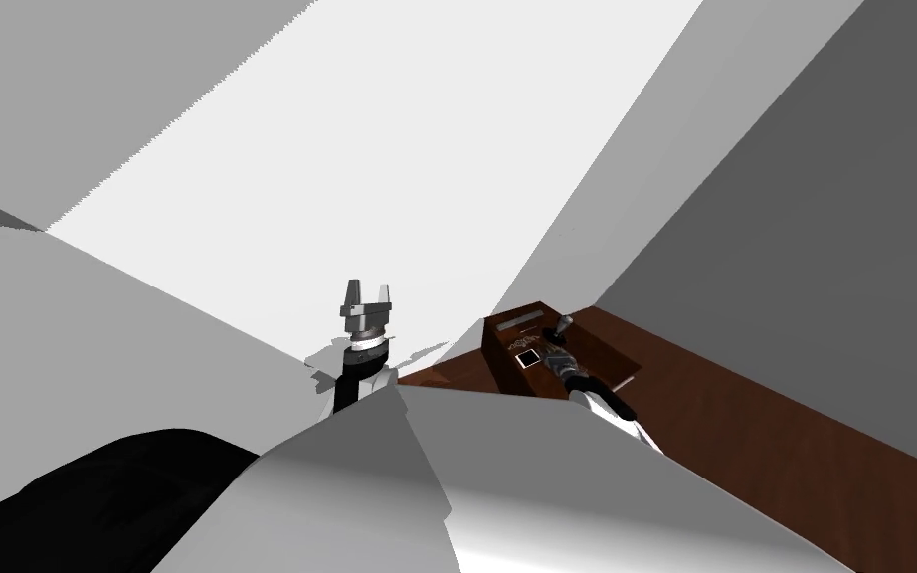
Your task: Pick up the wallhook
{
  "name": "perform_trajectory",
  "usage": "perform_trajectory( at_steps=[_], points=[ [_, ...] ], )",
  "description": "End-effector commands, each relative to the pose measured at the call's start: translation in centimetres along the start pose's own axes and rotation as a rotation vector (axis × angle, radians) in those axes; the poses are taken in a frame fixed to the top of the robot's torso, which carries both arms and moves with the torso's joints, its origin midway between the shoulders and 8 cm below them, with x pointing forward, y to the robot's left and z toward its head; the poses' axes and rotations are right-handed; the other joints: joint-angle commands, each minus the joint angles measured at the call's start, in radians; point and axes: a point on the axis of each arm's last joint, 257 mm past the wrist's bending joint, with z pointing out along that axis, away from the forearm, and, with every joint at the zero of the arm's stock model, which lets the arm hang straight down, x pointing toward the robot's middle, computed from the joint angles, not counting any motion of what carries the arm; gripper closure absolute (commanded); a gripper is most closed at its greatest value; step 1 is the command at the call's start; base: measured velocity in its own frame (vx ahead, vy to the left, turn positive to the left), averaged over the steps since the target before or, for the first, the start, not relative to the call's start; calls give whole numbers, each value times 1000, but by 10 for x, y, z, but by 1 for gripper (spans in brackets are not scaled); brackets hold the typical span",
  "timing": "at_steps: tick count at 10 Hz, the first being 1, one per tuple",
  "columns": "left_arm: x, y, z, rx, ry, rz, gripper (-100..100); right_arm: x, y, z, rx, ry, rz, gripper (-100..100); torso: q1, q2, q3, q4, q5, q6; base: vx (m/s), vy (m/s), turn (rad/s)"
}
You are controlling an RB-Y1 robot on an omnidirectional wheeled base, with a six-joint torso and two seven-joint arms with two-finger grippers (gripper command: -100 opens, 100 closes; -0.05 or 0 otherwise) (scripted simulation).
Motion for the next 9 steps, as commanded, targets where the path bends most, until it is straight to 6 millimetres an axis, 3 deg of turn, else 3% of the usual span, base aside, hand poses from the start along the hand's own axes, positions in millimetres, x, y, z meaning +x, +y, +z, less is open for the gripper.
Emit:
perform_trajectory(
  at_steps=[1, 4, 9],
  points=[
    [0, 0, 0, 0, 0, 0, 0, -17, 0, 5, 9, -44, 58, -100, 0, 0, 0, 0, 0, 0, 25, -10, 114],
    [0, 0, 0, 0, 0, 0, 0, -65, 7, 7, 24, -167, 220, -100, -1, -1, -1, 0, 0, 1, 32, -14, 171],
    [0, 0, 0, 0, 0, 0, 0, -120, 14, 1, 12, -306, 443, -100, -1, -2, -1, 0, 0, 0, 38, -18, 139]
  ],
)
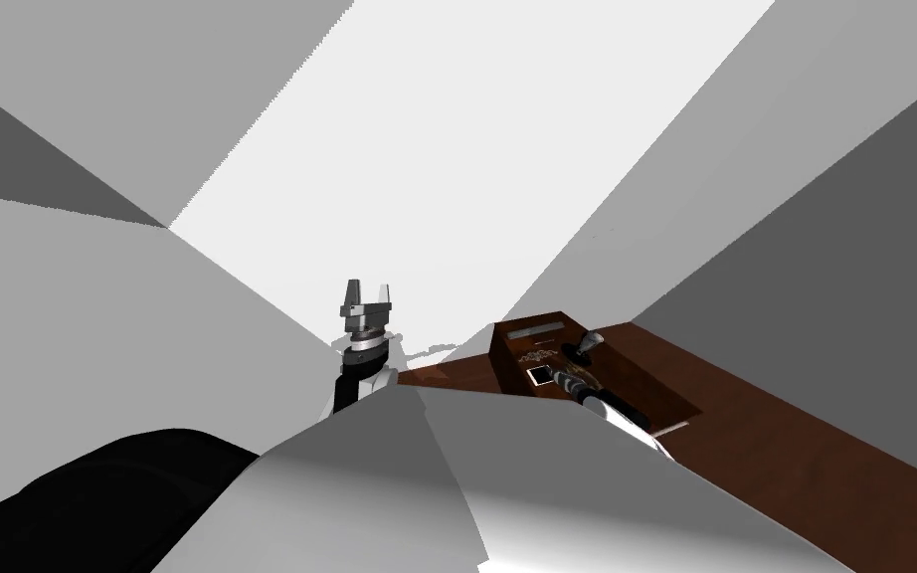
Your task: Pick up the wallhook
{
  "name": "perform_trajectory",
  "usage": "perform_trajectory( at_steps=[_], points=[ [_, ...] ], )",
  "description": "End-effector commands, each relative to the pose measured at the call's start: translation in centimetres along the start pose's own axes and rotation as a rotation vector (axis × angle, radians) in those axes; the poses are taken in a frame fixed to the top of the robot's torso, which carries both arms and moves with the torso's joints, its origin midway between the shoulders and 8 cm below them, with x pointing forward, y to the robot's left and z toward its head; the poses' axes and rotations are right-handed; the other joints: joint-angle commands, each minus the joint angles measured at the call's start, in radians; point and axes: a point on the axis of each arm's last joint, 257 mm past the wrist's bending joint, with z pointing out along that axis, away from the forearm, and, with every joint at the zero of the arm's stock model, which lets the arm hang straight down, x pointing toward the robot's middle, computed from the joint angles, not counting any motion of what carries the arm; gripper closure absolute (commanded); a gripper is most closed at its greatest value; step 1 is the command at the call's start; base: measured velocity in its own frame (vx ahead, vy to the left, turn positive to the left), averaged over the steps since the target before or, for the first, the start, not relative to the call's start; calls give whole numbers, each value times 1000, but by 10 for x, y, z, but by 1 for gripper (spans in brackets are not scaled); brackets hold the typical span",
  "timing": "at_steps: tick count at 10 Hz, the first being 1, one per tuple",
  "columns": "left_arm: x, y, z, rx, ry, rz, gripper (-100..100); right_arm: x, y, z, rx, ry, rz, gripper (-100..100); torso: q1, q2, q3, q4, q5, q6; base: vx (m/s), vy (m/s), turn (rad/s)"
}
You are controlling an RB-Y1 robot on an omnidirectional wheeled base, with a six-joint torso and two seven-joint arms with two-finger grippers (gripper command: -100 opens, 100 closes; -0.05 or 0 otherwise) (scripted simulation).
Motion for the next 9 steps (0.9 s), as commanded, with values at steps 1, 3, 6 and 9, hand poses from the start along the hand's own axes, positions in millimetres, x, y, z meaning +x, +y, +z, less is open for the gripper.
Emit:
perform_trajectory(
  at_steps=[1, 3, 6, 9],
  points=[
    [0, 0, 0, 0, 0, 0, 0, -18, 11, 2, -5, -59, 96, -100, 0, 0, 0, 0, 0, 0, 41, -30, 170],
    [0, 0, 0, 0, 0, 0, 0, -24, 13, 3, -11, -71, 126, -100, 0, 0, 0, 0, 0, 0, 28, -18, 50],
    [0, 0, 0, 0, 0, 0, 0, -50, 32, 3, -26, -153, 307, -100, 0, 0, 0, 0, 0, 0, 35, -21, 164],
    [0, 0, 0, 0, 0, 0, 0, -74, 44, 1, -48, -212, 416, -100, 0, -1, 0, 0, 0, -1, 46, -28, 123]
  ],
)
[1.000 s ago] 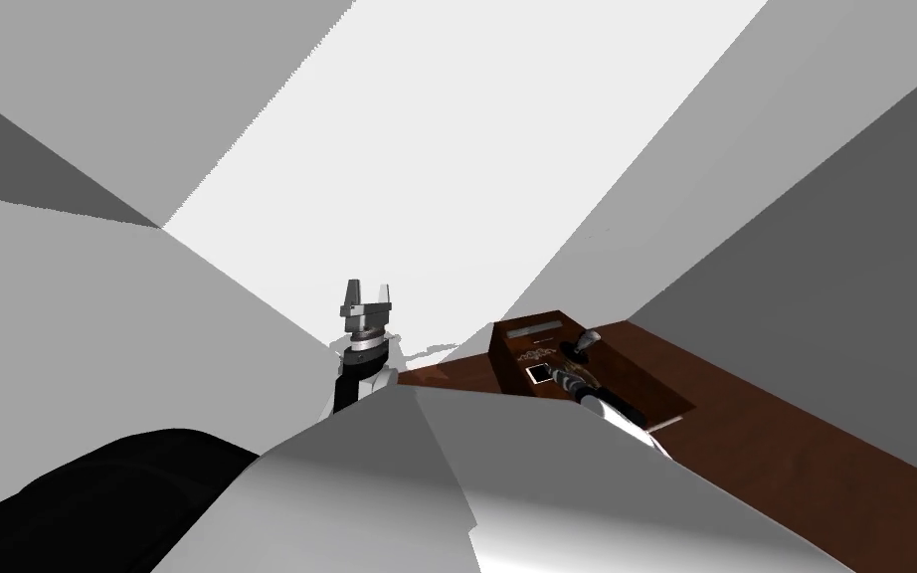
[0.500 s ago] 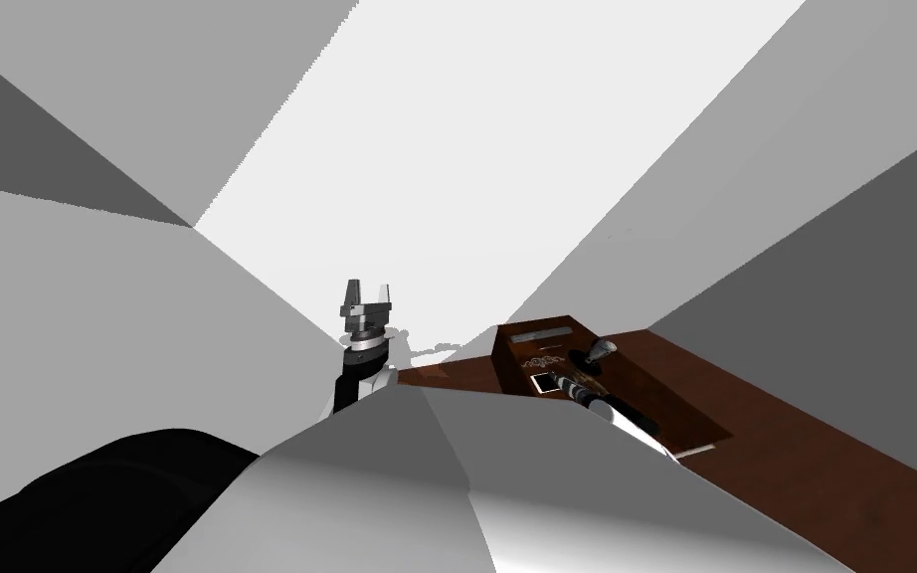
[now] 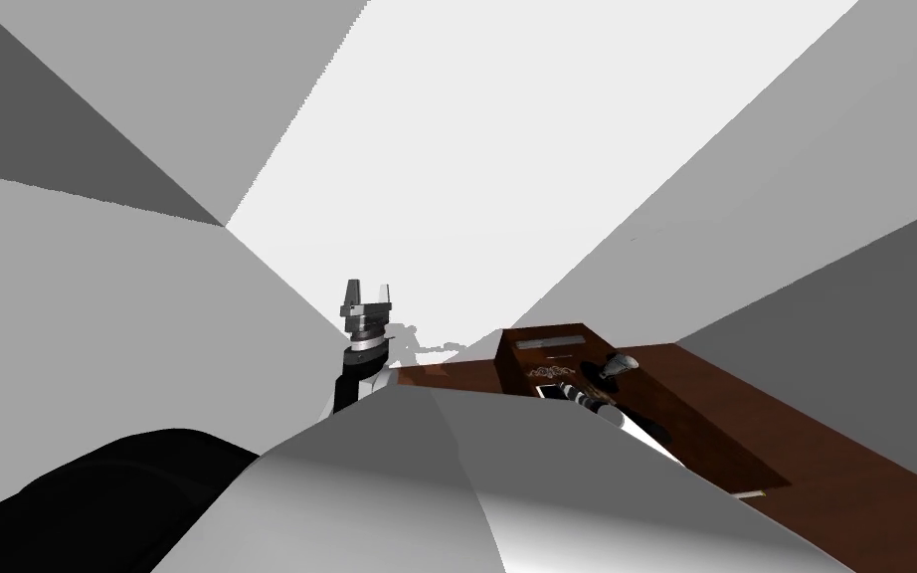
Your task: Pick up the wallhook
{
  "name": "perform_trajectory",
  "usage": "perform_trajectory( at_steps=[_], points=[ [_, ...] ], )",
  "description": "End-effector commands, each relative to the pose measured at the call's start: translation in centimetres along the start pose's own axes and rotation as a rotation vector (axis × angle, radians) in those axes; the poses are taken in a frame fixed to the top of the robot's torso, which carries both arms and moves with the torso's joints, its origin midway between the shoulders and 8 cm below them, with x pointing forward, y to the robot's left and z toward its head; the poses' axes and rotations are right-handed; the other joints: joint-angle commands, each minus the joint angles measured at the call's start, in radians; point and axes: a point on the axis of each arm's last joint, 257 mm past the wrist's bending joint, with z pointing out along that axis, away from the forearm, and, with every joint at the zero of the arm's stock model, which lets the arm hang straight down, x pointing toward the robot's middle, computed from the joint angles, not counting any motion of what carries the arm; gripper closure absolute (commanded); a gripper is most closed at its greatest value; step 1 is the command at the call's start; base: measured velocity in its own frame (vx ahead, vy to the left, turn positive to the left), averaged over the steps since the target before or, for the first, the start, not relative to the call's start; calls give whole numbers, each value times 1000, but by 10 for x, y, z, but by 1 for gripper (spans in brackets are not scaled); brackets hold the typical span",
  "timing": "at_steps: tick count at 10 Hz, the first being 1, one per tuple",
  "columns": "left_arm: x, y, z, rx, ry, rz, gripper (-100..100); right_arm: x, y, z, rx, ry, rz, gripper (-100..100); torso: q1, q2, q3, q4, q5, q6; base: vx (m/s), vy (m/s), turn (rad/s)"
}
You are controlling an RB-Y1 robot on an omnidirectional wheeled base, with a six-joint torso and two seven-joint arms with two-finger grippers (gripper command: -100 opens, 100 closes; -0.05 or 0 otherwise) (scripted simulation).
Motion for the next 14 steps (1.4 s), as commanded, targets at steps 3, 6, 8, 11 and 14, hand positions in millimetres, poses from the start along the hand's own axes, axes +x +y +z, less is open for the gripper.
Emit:
perform_trajectory(
  at_steps=[3, 6, 8, 11, 14],
  points=[
    [0, 0, 0, 0, 0, 0, 0, -24, 28, 1, -29, -85, 194, -100, -1, 0, 0, 0, 0, 0, 42, -39, 149],
    [0, 0, 0, 0, 0, 0, 0, -33, 37, 0, -41, -116, 294, -100, 0, 0, 0, 0, 0, 0, 44, -35, 107],
    [0, 0, 0, 0, 0, 0, 0, -42, 45, 0, -52, -144, 375, -100, 0, 0, 0, 0, 0, 0, 40, -26, 111],
    [0, 0, 0, 0, 0, 0, 0, -57, 57, -2, -71, -189, 521, -100, -1, -1, 0, 0, 0, 0, 48, -46, 137],
    [0, 0, 0, 0, 0, 0, 0, -71, 69, -6, -93, -234, 686, -100, 0, 0, 0, 0, 0, 0, 48, -43, 134]
  ],
)
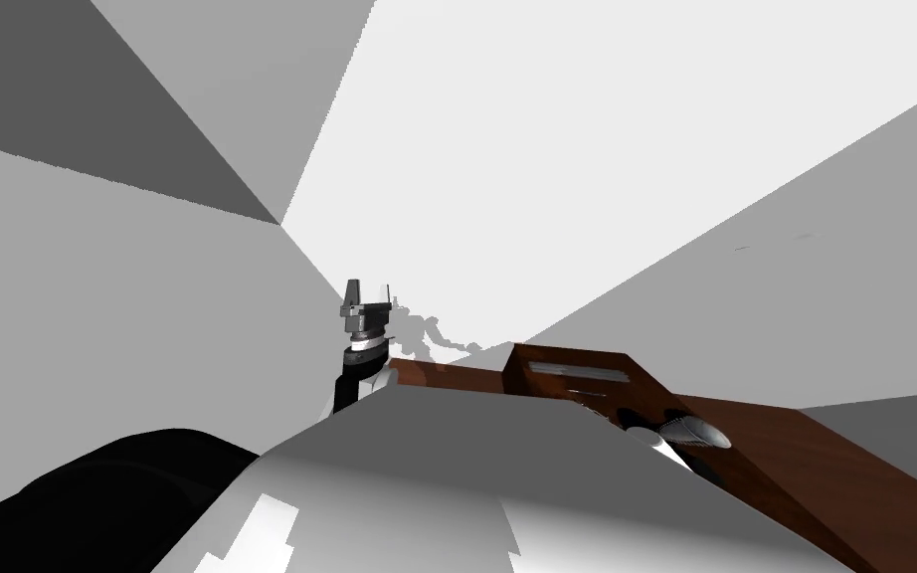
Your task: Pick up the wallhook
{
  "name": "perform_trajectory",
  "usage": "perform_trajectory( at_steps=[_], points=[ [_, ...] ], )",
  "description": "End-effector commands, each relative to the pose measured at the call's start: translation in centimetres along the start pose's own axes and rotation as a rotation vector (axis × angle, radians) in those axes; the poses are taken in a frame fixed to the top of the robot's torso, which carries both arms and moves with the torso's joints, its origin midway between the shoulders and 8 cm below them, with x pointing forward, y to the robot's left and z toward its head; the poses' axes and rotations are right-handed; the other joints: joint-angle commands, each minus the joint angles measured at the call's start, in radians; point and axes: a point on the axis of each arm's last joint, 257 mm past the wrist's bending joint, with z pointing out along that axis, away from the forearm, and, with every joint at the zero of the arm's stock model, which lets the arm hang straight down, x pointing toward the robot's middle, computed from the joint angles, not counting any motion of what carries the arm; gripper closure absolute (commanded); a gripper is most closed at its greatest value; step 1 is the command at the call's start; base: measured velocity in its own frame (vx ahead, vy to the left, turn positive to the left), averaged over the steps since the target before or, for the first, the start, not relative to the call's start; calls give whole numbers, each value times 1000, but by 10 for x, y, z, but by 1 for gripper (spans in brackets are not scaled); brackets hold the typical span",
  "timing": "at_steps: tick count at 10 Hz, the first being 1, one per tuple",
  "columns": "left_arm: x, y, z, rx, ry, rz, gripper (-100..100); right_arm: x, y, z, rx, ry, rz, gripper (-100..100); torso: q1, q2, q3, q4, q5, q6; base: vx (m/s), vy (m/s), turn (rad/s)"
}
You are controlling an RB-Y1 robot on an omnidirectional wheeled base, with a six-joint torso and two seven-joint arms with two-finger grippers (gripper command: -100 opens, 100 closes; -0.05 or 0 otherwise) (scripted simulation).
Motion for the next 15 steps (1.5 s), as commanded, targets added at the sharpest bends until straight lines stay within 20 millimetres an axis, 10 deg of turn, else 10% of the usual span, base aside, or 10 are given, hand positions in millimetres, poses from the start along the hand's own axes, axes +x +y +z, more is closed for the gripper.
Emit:
perform_trajectory(
  at_steps=[1, 4, 5, 6, 15],
  points=[
    [0, 0, 0, 0, 0, 0, 0, -2, 8, -1, -7, -20, 75, -100, 0, 0, 0, 0, 0, 0, 52, -56, 134],
    [0, 0, 0, 0, 0, 0, 0, -1, 11, -2, -11, -28, 120, -100, 0, 0, 0, 0, 0, 0, 36, -44, 71],
    [0, 0, 0, 0, 0, 0, 0, -2, 12, -2, -12, -29, 126, 0, 2, 2, 1, 0, 0, 1, 4, -5, -3],
    [0, 0, 0, 0, 0, 0, 0, 5, 15, 0, -15, -9, 170, -100, 3, 3, 1, 0, 1, 1, -88, -29, 448],
    [0, 0, 0, 0, 0, 0, 0, 15, 21, 4, -21, 31, 260, -100, 4, 3, 2, 1, 0, 1, -44, 11, 117]
  ],
)
